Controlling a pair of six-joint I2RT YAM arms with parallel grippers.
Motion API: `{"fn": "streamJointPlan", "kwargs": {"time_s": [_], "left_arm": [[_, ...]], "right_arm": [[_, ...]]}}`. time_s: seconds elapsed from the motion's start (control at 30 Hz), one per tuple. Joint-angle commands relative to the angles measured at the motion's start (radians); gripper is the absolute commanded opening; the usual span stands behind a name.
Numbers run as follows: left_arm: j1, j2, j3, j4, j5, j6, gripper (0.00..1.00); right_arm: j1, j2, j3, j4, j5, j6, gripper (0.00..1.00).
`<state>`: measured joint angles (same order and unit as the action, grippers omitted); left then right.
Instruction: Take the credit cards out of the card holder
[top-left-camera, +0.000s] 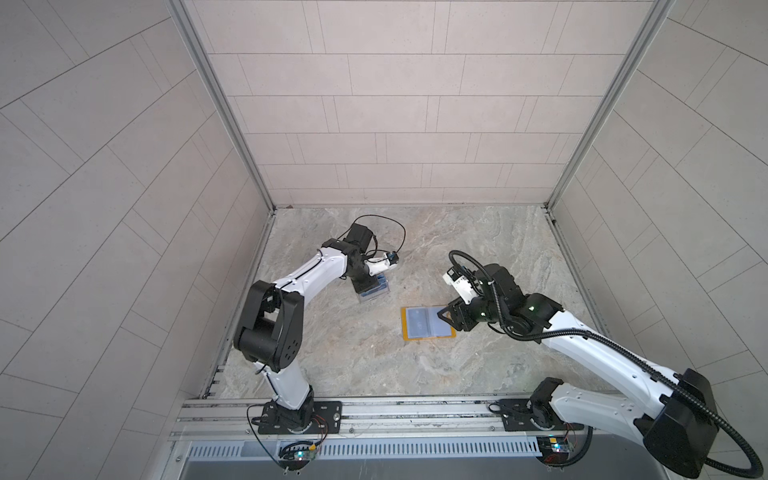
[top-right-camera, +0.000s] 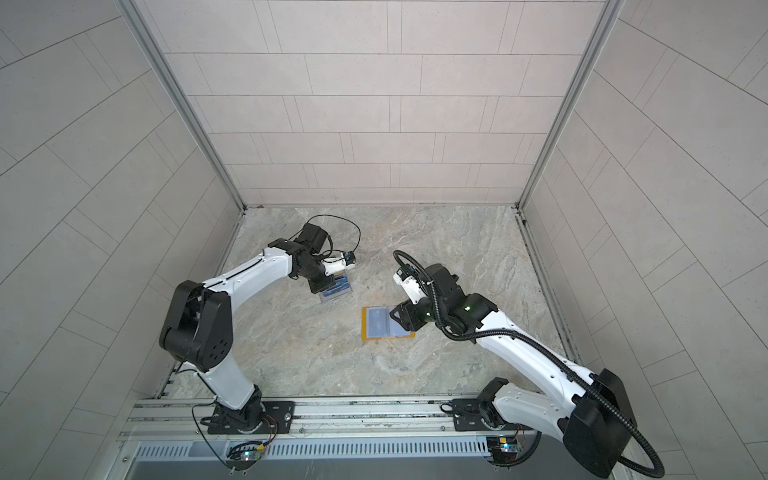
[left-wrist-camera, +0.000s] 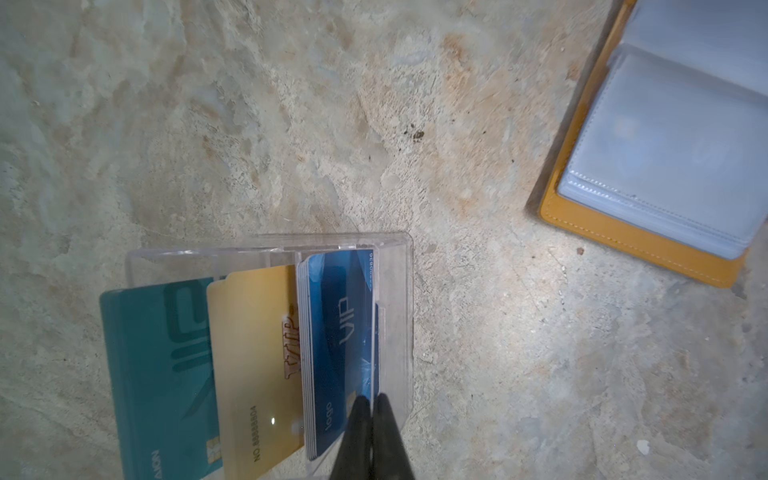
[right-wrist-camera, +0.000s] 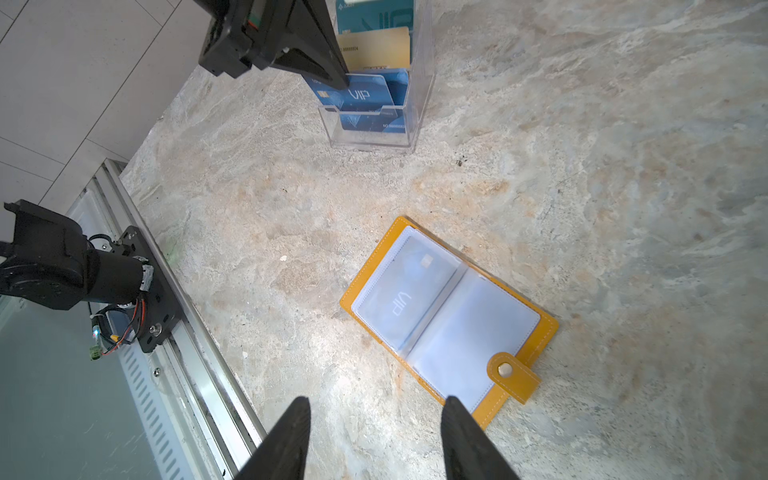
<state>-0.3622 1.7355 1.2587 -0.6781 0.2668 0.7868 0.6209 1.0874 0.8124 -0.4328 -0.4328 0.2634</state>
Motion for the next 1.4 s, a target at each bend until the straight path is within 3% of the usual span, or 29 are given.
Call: {"fn": "streamJointPlan", "kwargs": {"time_s": [0.0,0.53,0.93,1.23,1.37], "left_arm": [[-0.001,0.010,0.015,-0.002,0.008,0.011,0.00],[0.002,0.063,0.032,0.040,0.043,-0.047,0.00],[0.012,0.059,0.047,0.044,0.028,-0.086,0.12],[0.013,0.009,0.037,0.079,-0.031,-0.114,0.15],[0.014,-0.028,-0.002,0.147,-0.090,-0.133,0.19]], "right_arm": [[-0.004,-0.001,-0.010,-0.017,0.015,-0.004,0.53],[-0.004,-0.001,-0.018,-0.014,0.036,0.000,0.53],[-0.004,-0.007,-0.022,-0.023,0.086,0.003,0.54],[-0.004,0.002,-0.025,-0.017,0.118,0.009,0.54],[-0.004,0.000,-0.037,-0.009,0.187,0.020,0.54]]}}
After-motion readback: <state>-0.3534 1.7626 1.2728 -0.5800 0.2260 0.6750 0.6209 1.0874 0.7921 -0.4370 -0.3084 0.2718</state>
